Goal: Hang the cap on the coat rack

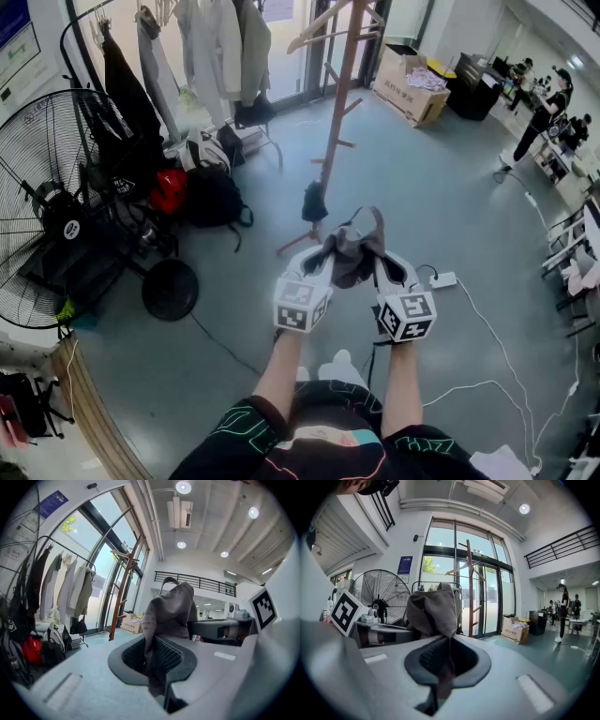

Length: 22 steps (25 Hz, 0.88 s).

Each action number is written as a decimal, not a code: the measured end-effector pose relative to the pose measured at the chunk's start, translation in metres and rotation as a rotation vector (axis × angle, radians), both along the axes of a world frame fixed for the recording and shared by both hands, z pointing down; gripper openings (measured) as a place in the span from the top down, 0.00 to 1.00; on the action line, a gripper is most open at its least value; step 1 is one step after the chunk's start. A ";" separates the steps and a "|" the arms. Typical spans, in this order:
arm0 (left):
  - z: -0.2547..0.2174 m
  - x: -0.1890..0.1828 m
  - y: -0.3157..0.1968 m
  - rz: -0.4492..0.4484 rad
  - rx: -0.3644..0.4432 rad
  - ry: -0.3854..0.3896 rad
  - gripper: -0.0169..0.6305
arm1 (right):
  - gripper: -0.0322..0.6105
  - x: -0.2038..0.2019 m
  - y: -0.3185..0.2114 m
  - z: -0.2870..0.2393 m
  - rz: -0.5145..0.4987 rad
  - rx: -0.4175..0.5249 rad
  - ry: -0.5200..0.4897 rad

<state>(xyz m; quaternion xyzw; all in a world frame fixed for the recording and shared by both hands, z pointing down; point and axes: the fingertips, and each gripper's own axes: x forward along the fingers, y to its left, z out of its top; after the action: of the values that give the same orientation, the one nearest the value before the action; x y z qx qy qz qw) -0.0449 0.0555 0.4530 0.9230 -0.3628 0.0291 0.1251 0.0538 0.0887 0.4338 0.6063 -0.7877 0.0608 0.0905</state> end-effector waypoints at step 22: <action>-0.026 0.007 -0.039 -0.005 0.061 0.030 0.92 | 0.94 0.010 -0.036 -0.010 -0.016 -0.013 0.004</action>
<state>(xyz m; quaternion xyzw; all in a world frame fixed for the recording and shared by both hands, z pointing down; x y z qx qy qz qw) -0.0379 0.0166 0.4273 0.9258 -0.3639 0.0040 0.1023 0.0638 0.0522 0.4238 0.5994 -0.7920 0.0640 0.0967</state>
